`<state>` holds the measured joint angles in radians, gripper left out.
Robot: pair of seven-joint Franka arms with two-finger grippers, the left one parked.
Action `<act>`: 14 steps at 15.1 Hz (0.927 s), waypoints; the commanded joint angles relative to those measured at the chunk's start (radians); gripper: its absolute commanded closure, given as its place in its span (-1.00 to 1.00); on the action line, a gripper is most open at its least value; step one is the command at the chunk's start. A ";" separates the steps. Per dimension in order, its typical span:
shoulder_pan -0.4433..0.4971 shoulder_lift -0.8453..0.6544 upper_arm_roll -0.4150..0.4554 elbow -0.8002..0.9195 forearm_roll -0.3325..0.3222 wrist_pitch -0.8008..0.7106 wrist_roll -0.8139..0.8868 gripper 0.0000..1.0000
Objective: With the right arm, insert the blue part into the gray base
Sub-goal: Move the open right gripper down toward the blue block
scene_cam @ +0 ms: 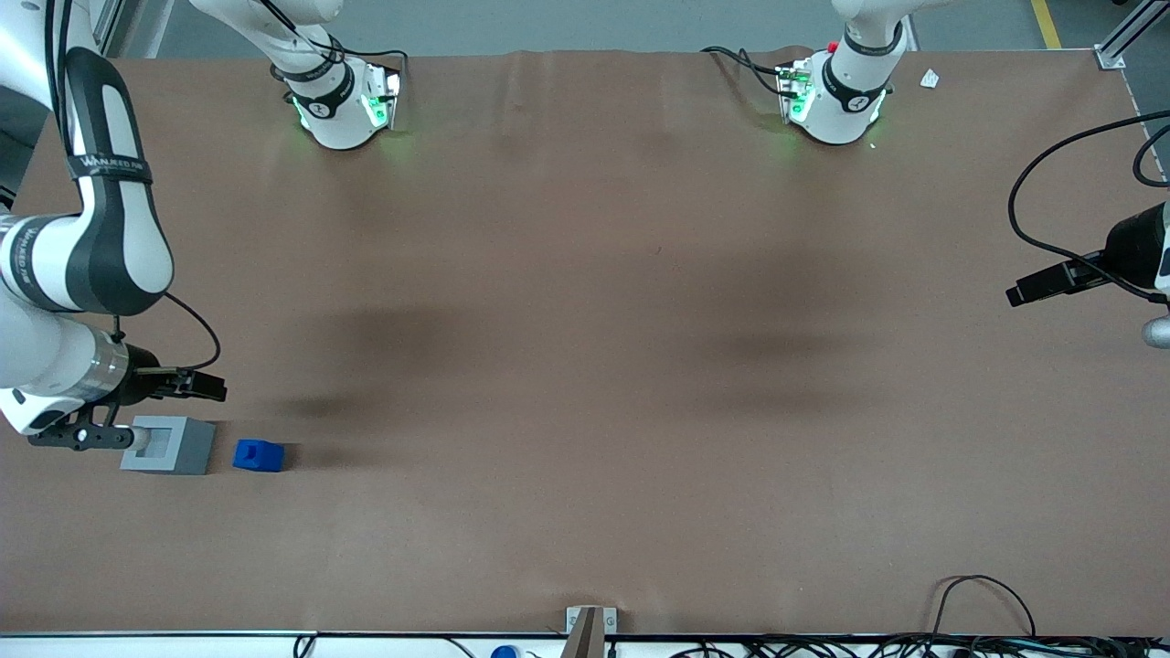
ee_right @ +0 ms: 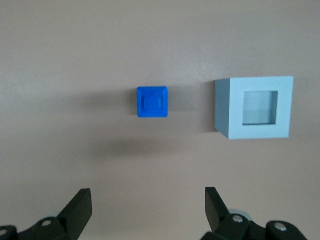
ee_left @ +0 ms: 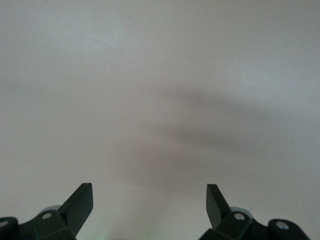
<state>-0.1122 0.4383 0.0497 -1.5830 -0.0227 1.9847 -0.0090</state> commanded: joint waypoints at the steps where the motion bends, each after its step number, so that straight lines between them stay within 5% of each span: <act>1: -0.012 0.052 0.010 0.003 0.010 0.071 0.012 -1.00; 14: -0.018 0.212 0.009 0.034 0.041 0.216 0.011 -1.00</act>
<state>-0.1209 0.6197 0.0497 -1.5744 0.0170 2.1756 -0.0060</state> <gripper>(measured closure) 0.000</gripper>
